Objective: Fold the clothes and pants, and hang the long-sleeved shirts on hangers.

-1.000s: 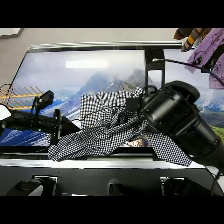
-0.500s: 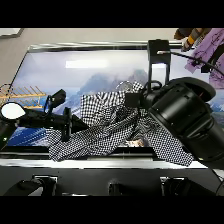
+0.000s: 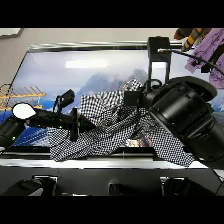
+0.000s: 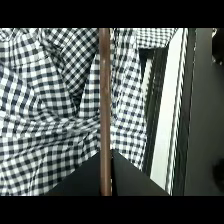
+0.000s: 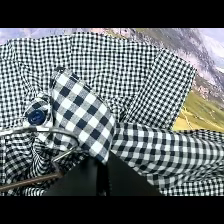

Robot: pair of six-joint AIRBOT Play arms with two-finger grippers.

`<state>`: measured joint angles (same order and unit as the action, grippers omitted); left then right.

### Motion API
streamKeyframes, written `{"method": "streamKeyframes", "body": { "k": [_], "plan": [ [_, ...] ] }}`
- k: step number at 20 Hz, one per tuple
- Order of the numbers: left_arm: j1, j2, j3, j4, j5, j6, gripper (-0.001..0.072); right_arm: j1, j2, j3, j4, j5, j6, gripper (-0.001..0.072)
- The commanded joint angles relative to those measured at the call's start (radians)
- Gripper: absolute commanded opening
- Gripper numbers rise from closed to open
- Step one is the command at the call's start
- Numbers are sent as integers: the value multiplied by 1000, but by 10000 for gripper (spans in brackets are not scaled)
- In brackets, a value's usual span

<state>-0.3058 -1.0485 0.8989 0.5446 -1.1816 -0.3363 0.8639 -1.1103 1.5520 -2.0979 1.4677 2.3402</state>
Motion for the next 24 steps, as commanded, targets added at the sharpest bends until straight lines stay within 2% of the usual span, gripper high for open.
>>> {"method": "streamKeyframes", "body": {
  "k": [1,4,9,11,13,16,19,24],
  "plan": [
    [-10,-8,0,-56,42,2,22,1,1,1,0,-3,2,31],
    [-10,-9,0,-87,50,43,22,1,1,1,0,-1,2,32],
    [-10,-10,0,-100,49,42,22,1,1,1,0,-1,2,38],
    [-10,-10,0,-101,49,42,22,1,1,1,0,-1,2,118],
    [-10,-10,0,-100,49,42,22,1,1,1,0,1,2,234],
    [-10,-10,0,-100,49,42,22,1,1,1,0,40,5,305],
    [-10,-10,0,-100,50,42,22,1,1,1,-7,112,5,432],
    [-10,-10,0,-100,50,42,21,1,6,1,-69,174,51,432]
  ]
}}
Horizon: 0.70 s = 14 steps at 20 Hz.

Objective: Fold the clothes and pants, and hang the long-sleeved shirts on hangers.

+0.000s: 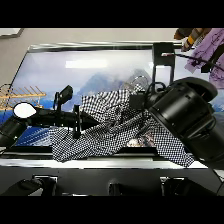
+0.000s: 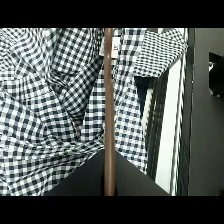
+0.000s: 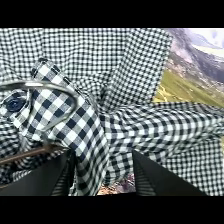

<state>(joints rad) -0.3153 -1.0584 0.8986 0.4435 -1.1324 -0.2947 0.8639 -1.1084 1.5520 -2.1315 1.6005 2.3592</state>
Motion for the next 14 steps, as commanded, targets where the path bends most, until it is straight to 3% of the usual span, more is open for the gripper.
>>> {"method": "streamKeyframes", "body": {
  "k": [1,10,14],
  "plan": [
    [0,0,0,1,0,0,22,1,9,1,-37,40,46,432],
    [0,0,0,1,0,0,21,1,53,1,-94,122,94,432],
    [0,0,0,1,0,0,22,0,95,1,-139,220,219,435]
  ]
}}
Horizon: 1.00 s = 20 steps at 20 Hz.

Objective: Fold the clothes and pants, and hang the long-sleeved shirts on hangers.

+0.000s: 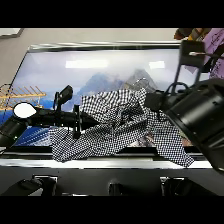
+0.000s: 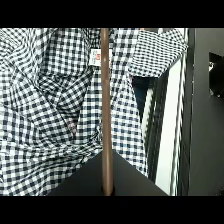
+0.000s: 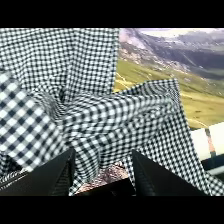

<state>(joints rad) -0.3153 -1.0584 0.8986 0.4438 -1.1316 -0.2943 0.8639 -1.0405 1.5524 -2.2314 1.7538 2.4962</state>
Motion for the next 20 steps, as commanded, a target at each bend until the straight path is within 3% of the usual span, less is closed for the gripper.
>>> {"method": "streamKeyframes", "body": {
  "k": [1,4,6,8,10,13,16,20],
  "plan": [
    [0,0,0,0,0,0,22,-11,42,1,-40,63,93,435],
    [0,0,0,0,0,0,22,-233,71,1,150,68,67,492],
    [0,0,0,0,0,0,21,-459,75,0,401,-24,-129,533],
    [0,0,0,1,0,0,22,-700,51,0,737,-106,-509,575],
    [0,0,0,1,0,0,22,-834,13,0,938,-104,-860,597],
    [0,0,0,1,0,0,22,-852,-38,0,1020,-146,-1416,602],
    [0,0,0,1,0,0,22,-846,-84,0,1118,-134,-1833,577],
    [0,0,0,1,0,0,22,-846,-161,0,1277,-128,-1854,580]
  ]
}}
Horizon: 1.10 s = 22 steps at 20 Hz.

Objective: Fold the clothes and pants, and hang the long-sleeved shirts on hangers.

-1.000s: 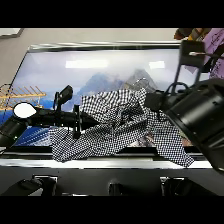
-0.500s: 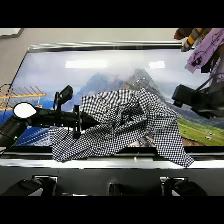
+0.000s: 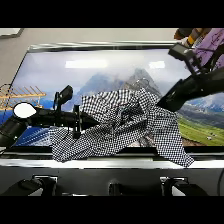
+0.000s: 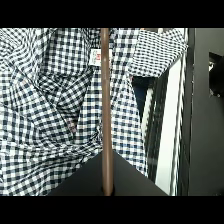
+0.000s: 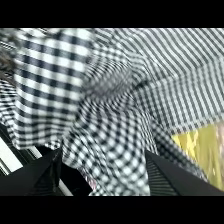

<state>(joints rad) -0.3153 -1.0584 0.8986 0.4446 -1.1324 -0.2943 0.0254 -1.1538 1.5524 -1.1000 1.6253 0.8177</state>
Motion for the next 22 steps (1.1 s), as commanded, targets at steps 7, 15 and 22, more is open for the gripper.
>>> {"method": "streamKeyframes", "body": {
  "k": [7,15,22],
  "plan": [
    [0,0,0,0,0,0,22,-8,-81,-1,100,34,-212,507],
    [0,0,0,0,0,-4,22,-11,-82,-1,-20,129,-469,583],
    [0,0,0,0,0,-4,23,-10,-118,-1,9,84,-619,601]
  ]
}}
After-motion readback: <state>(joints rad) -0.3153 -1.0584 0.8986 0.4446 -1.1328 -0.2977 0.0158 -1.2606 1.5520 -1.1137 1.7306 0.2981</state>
